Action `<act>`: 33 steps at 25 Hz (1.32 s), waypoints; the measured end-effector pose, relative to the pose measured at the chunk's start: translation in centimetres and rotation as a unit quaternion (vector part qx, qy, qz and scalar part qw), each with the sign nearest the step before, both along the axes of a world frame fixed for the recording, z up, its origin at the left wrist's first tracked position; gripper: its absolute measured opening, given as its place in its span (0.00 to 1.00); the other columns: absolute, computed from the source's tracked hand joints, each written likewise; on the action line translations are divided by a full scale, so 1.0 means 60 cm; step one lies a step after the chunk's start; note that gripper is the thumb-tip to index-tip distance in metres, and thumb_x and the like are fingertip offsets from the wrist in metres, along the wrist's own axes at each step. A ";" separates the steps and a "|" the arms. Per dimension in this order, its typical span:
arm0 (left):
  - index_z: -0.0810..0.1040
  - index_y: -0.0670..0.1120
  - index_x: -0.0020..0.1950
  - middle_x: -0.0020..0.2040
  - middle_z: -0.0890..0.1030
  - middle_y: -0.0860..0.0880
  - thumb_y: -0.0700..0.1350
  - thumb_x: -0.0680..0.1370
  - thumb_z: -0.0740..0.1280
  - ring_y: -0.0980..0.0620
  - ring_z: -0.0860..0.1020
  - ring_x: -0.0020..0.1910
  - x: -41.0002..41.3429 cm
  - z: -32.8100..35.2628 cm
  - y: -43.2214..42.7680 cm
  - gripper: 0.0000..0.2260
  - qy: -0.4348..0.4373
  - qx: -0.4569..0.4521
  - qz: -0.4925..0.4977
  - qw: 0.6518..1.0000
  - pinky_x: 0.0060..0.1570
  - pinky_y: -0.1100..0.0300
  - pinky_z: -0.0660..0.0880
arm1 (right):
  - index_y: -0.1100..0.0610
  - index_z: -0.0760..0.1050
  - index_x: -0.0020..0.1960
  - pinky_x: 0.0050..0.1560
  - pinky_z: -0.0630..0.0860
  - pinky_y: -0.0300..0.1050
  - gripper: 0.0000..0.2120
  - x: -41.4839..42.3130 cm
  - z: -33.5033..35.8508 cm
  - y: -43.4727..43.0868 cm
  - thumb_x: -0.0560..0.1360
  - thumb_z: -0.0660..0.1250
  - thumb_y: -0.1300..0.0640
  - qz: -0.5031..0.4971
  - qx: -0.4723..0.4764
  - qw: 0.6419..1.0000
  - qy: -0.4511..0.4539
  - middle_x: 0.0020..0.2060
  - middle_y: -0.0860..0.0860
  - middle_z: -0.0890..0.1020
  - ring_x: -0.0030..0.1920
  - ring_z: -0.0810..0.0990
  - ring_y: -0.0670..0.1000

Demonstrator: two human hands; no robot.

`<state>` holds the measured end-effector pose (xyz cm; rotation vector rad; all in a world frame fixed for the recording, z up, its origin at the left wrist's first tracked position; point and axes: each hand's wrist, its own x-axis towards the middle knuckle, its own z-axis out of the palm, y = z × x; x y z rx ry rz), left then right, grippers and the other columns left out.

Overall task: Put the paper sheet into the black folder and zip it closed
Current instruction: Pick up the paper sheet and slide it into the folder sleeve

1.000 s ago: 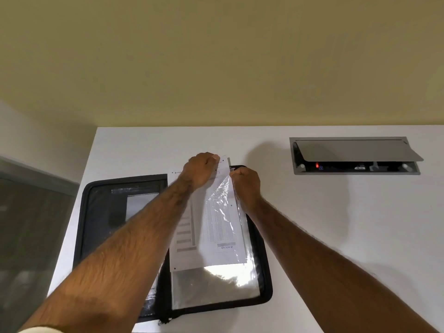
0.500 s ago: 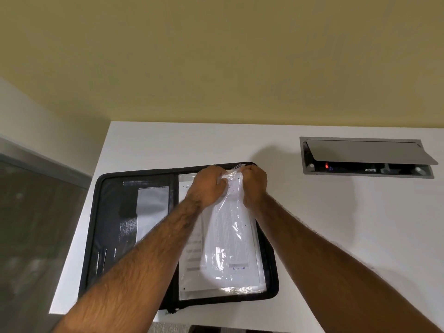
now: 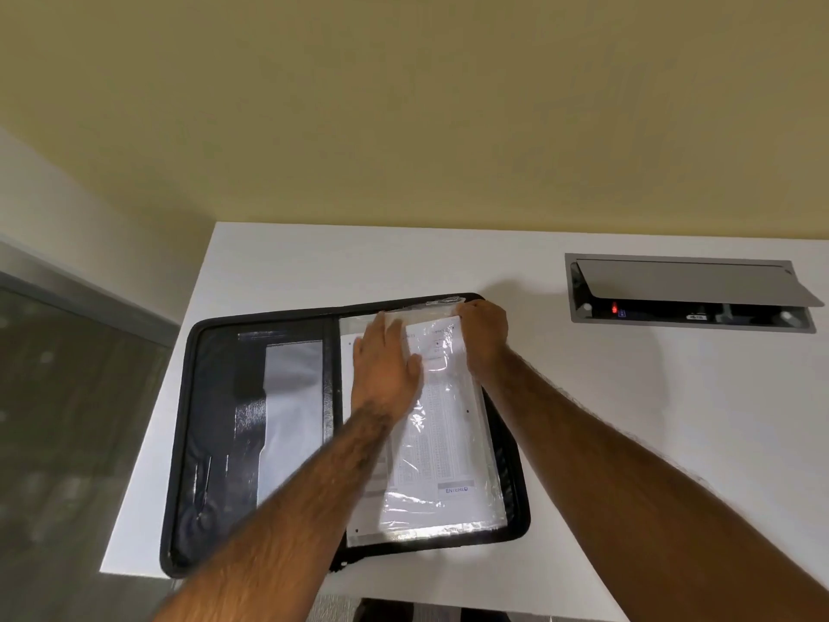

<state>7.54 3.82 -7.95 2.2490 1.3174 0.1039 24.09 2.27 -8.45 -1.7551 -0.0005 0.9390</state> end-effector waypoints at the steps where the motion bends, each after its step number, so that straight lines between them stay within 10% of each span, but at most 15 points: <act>1: 0.58 0.45 0.80 0.81 0.57 0.43 0.53 0.82 0.60 0.44 0.55 0.81 -0.024 -0.008 -0.025 0.28 0.014 0.012 0.037 0.999 0.80 0.45 0.51 | 0.62 0.78 0.35 0.37 0.68 0.48 0.06 0.008 0.000 0.001 0.67 0.66 0.70 0.022 -0.014 1.000 0.000 0.31 0.52 0.75 0.37 0.72 0.53; 10: 0.42 0.48 0.83 0.84 0.43 0.46 0.63 0.84 0.46 0.46 0.40 0.82 -0.155 -0.084 -0.116 0.32 0.121 0.008 0.056 0.991 0.80 0.43 0.41 | 0.56 0.72 0.26 0.32 0.70 0.39 0.17 0.034 0.002 0.002 0.68 0.77 0.60 0.134 -0.056 0.985 -0.088 0.22 0.47 0.71 0.26 0.70 0.48; 18: 0.33 0.53 0.81 0.83 0.35 0.49 0.67 0.81 0.40 0.48 0.34 0.81 -0.175 -0.095 -0.084 0.34 0.117 0.004 -0.015 0.993 0.80 0.43 0.39 | 0.57 0.71 0.35 0.36 0.70 0.48 0.11 0.029 0.013 -0.033 0.76 0.57 0.60 0.188 -0.121 0.946 -0.233 0.32 0.54 0.76 0.36 0.75 0.55; 25: 0.56 0.45 0.81 0.82 0.56 0.41 0.59 0.83 0.57 0.40 0.52 0.82 -0.327 -0.055 -0.060 0.31 0.074 0.026 0.302 0.950 0.79 0.41 0.44 | 0.57 0.74 0.69 0.71 0.67 0.56 0.19 -0.068 -0.018 -0.161 0.78 0.64 0.57 0.363 -0.142 0.842 -0.374 0.71 0.56 0.71 0.73 0.67 0.57; 33: 0.75 0.39 0.61 0.60 0.77 0.32 0.51 0.80 0.66 0.29 0.75 0.60 -0.485 -0.034 0.023 0.17 0.122 -0.041 0.432 0.893 0.61 0.38 0.73 | 0.54 0.66 0.73 0.74 0.61 0.62 0.23 -0.106 -0.024 -0.205 0.79 0.62 0.52 0.418 -0.222 0.775 -0.419 0.77 0.57 0.59 0.79 0.53 0.59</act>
